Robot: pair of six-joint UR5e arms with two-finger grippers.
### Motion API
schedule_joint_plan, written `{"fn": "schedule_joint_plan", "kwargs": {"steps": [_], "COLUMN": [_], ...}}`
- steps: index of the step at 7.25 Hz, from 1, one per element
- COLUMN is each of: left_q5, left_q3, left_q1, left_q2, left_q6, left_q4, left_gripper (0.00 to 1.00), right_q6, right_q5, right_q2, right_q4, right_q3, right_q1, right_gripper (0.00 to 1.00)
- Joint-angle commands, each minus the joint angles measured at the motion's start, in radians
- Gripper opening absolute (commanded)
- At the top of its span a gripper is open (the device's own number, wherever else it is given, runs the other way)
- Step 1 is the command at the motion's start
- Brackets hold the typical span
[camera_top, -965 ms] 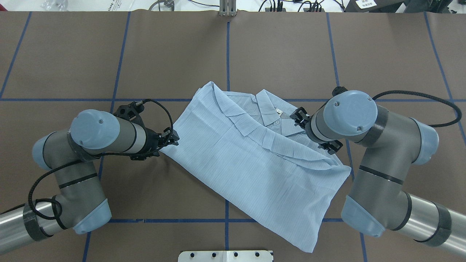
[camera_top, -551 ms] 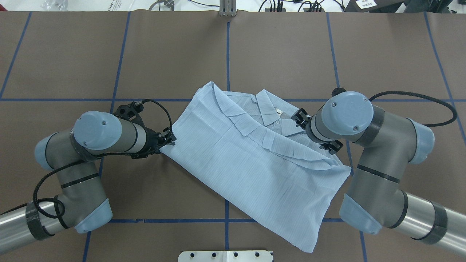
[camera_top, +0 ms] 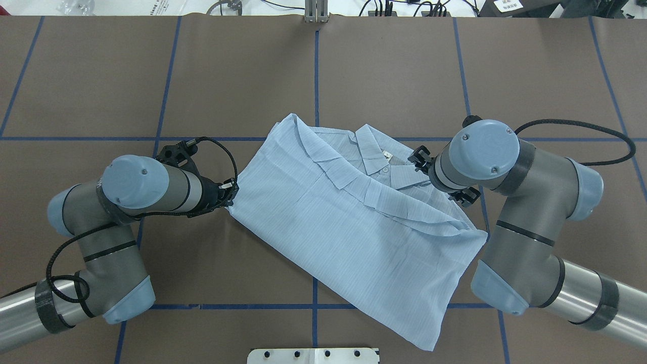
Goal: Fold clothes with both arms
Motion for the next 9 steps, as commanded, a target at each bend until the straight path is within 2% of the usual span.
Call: {"fn": "schedule_joint_plan", "kwargs": {"steps": [1, 3, 5, 7, 9], "left_q5": [0.0, 0.003, 0.044, 0.066, 0.101], "left_q3": [0.003, 0.046, 0.31, 0.617, 0.789], "left_q1": [-0.032, -0.139, -0.225, -0.274, -0.28], "left_q2": [0.001, -0.056, -0.26, -0.44, -0.557], "left_q6": [0.012, 0.188, 0.21, 0.208, 0.227], "left_q4": [0.002, -0.001, -0.053, -0.239, -0.298], "left_gripper": [0.0, 0.0, 0.0, 0.0, 0.0], "right_q6": [-0.002, -0.002, -0.001, 0.001, 0.001], "right_q5": [0.0, 0.001, 0.001, 0.001, 0.001], "right_q2": [0.0, 0.0, 0.0, 0.003, 0.008], "right_q4": [0.002, 0.007, 0.008, 0.01, 0.01], "right_q3": [-0.017, -0.018, -0.015, -0.007, -0.007], "right_q1": [0.004, 0.012, 0.012, 0.01, 0.008], "right_gripper": [1.0, 1.0, 1.0, 1.0, 1.0]}}
